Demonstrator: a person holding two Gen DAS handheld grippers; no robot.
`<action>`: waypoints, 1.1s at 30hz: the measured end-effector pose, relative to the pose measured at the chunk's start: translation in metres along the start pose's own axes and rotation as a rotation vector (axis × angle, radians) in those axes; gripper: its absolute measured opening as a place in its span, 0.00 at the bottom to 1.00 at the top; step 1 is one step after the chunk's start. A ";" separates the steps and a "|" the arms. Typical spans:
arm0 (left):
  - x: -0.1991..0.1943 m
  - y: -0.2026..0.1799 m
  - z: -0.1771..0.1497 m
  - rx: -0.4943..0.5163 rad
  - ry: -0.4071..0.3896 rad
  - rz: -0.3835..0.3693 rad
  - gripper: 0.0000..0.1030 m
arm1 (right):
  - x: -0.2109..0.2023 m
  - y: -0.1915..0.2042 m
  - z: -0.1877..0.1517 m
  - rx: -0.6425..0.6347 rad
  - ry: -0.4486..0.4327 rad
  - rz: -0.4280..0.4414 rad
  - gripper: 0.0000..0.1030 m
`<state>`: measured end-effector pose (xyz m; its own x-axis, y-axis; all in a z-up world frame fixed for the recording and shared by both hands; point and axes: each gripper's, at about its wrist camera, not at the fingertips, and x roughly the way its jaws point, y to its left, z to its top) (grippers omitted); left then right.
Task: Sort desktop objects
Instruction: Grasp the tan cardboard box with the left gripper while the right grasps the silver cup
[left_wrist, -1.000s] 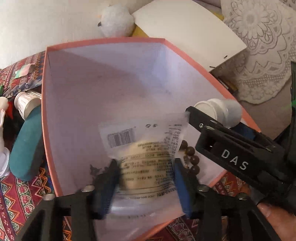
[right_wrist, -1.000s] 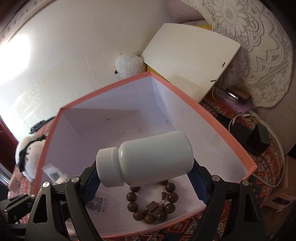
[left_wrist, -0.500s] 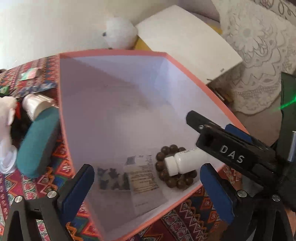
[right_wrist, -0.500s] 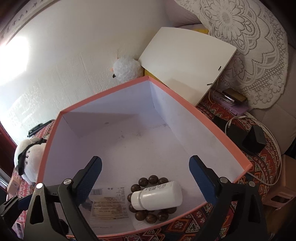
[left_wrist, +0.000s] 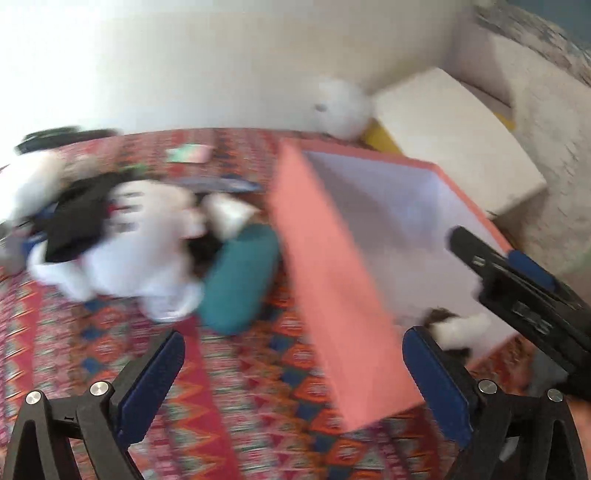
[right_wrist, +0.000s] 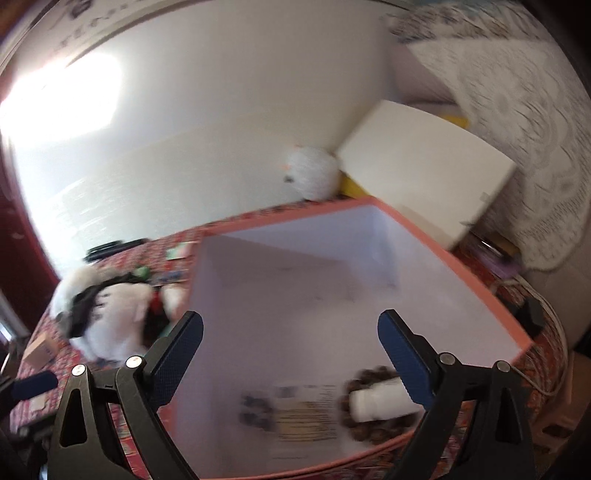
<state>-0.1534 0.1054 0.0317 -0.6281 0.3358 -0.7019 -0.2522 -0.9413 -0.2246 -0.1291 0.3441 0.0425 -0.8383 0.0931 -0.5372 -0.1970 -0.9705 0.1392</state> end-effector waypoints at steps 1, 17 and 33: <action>-0.002 0.014 0.000 -0.019 -0.003 0.019 0.96 | -0.001 0.014 0.000 -0.019 -0.006 0.023 0.95; -0.019 0.309 0.011 -0.108 -0.044 0.500 0.96 | 0.032 0.205 -0.034 -0.251 0.078 0.354 0.95; 0.048 0.383 0.008 -0.032 0.050 0.360 0.97 | 0.097 0.276 -0.048 -0.276 0.235 0.471 0.95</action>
<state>-0.2855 -0.2387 -0.0824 -0.6352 -0.0185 -0.7721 0.0017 -0.9997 0.0226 -0.2400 0.0741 -0.0112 -0.6623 -0.3826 -0.6441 0.3349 -0.9203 0.2023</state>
